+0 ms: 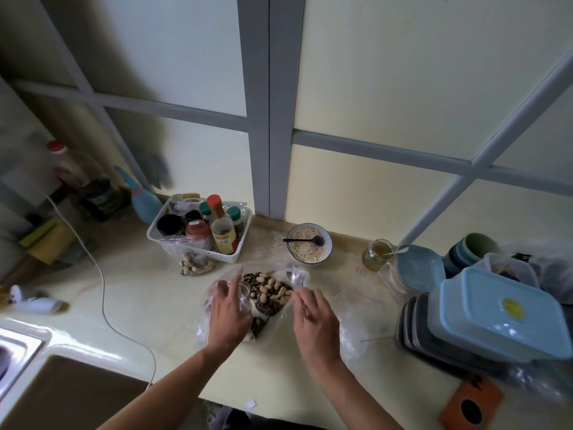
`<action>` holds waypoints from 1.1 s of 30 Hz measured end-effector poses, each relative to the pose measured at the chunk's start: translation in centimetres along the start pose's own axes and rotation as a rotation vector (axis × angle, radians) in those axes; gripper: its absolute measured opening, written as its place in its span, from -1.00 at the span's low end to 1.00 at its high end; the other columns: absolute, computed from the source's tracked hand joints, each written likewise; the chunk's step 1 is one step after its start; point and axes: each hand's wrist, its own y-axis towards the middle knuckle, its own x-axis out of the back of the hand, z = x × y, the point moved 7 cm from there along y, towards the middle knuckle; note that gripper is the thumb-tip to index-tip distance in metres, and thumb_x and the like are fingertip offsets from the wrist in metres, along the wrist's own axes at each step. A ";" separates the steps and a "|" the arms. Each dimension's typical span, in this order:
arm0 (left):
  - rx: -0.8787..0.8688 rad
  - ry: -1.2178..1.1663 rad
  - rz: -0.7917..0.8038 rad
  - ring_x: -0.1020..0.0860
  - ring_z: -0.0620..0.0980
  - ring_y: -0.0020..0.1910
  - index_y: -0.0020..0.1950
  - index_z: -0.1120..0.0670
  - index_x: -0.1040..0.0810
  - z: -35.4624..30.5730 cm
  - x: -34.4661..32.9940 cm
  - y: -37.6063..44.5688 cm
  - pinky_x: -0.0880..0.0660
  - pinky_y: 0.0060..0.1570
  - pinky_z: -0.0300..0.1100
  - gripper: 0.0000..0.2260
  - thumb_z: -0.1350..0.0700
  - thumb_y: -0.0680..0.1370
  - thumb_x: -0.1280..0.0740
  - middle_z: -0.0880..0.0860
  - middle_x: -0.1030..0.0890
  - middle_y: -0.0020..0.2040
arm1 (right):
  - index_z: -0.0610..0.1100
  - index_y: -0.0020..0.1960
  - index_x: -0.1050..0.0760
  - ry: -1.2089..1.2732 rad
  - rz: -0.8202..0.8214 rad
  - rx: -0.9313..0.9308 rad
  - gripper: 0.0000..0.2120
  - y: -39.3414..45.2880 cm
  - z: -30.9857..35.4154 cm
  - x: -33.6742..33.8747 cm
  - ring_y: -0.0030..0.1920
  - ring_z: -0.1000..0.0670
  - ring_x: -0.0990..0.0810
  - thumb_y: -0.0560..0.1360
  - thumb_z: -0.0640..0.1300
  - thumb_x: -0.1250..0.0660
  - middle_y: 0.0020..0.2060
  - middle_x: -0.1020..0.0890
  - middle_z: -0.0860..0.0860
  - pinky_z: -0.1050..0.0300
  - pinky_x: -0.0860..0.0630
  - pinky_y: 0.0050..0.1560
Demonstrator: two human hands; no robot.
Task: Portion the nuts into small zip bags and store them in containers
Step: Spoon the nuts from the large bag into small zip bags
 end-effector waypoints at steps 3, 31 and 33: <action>0.010 0.040 0.056 -0.32 0.07 0.18 0.53 -0.13 -0.15 0.1 -0.7 0.0 -0.37 0.19 0.03 -0.20 0.18 0.35 -0.40 0.00 -0.25 0.12 | -0.14 -0.10 -0.56 0.178 0.077 -0.011 -0.76 0.2 -0.2 -1.0 -0.32 0.06 -0.55 0.65 -0.09 -0.20 -0.29 -0.59 0.03 0.30 -0.47 -0.27; 0.046 -0.162 0.089 -0.31 0.16 0.35 0.49 0.14 -0.15 1.0 -0.4 1.3 -0.30 0.35 -0.01 -0.28 0.16 0.42 -0.43 0.17 -0.38 0.33 | -0.09 -0.17 -0.59 0.360 0.299 -0.423 -0.79 2.0 0.8 -12.3 -0.32 -0.01 -0.61 0.60 -0.10 -0.29 -0.35 -0.64 -0.01 0.11 -0.55 -0.24; 0.042 -0.202 0.096 -0.28 0.16 0.39 0.53 0.17 -0.09 0.9 -0.2 1.3 -0.27 0.39 0.00 -0.23 0.14 0.44 -0.45 0.20 -0.36 0.37 | -0.04 -0.18 -0.59 0.429 0.294 -0.518 -0.82 1.3 0.1 -13.0 -0.31 0.01 -0.65 0.58 -0.14 -0.31 -0.34 -0.65 0.01 0.08 -0.60 -0.23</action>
